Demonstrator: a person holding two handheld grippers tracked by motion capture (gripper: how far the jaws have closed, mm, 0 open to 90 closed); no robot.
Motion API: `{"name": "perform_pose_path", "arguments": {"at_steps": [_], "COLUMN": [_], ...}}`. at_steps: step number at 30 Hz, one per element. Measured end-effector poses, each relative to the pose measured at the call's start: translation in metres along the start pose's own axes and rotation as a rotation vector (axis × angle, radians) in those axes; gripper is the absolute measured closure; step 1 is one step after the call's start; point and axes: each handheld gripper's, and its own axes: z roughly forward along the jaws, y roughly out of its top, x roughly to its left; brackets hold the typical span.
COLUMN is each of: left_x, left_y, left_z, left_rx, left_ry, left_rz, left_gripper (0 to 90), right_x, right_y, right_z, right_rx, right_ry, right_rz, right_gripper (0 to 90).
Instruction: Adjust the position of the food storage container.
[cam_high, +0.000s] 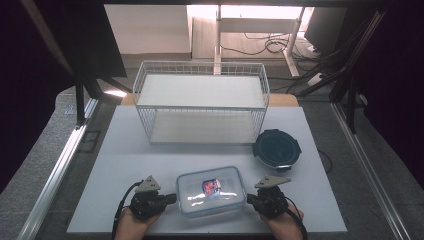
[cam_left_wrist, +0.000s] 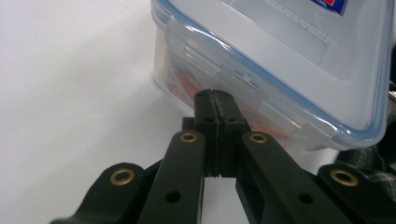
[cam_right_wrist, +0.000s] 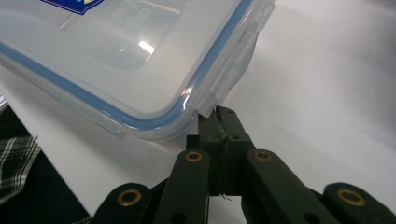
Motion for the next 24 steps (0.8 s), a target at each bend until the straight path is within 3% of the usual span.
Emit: {"name": "perform_pose_path", "arguments": {"at_steps": [7, 13, 24], "left_x": [0.020, 0.034, 0.041], "left_y": [0.015, 0.026, 0.026], "left_z": [0.006, 0.011, 0.013], "left_rx": [0.007, 0.007, -0.015], "left_ry": [0.053, 0.084, 0.075], "left_rz": [-0.017, -0.013, -0.039], "left_gripper": [89.8, 89.8, 89.7], "right_x": [-0.003, -0.005, -0.002], "right_y": [0.013, 0.027, 0.025], "right_z": [0.012, 0.021, 0.022], "right_rx": [0.007, 0.024, -0.005], "right_ry": [0.028, 0.015, 0.016], "right_rz": [0.002, -0.008, -0.037], "right_gripper": [89.0, 89.1, 89.0]}}
